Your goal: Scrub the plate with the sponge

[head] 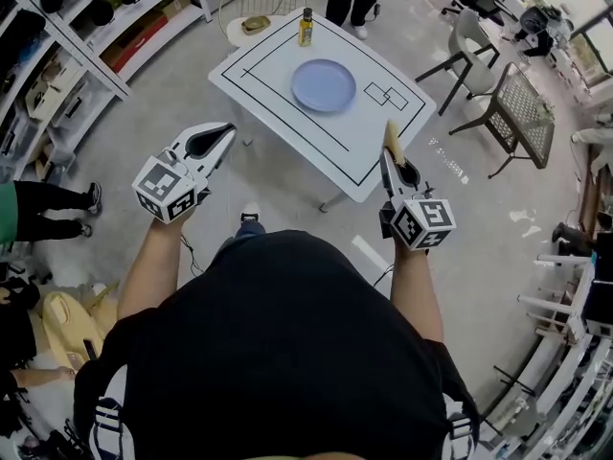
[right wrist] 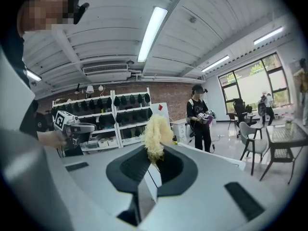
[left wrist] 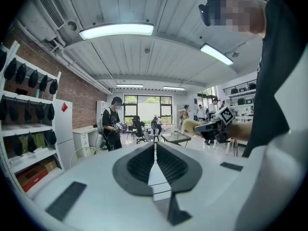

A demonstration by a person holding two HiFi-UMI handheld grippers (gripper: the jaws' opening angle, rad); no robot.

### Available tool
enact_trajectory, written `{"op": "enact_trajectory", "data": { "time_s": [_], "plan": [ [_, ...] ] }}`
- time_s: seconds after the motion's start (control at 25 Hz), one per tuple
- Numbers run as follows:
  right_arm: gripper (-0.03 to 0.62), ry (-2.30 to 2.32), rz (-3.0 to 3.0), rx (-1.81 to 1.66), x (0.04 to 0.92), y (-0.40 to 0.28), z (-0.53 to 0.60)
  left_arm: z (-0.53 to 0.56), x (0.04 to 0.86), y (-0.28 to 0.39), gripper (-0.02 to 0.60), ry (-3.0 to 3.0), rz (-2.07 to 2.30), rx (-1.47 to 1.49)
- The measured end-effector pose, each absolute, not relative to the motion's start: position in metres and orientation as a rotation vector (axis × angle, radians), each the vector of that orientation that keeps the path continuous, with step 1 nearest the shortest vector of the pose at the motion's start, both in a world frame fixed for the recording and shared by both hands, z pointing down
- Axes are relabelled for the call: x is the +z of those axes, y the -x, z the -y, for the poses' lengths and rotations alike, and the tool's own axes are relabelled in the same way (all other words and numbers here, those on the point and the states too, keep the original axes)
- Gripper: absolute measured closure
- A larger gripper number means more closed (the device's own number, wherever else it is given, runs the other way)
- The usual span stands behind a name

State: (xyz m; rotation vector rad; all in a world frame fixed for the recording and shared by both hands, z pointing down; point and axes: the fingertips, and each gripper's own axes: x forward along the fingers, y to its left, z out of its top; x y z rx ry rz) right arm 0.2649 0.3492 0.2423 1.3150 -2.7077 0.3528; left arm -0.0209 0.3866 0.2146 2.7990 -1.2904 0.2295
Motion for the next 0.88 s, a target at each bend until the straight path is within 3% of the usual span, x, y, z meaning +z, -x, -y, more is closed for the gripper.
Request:
{"op": "enact_trajectory", "data": {
  "time_s": [0.88],
  "plan": [
    [0.566,-1.469,2.573,0.406,0.249,-0.18,-0.226,-0.238,0.234,0.108,0.56,-2.825,1.078,0.241]
  ]
}}
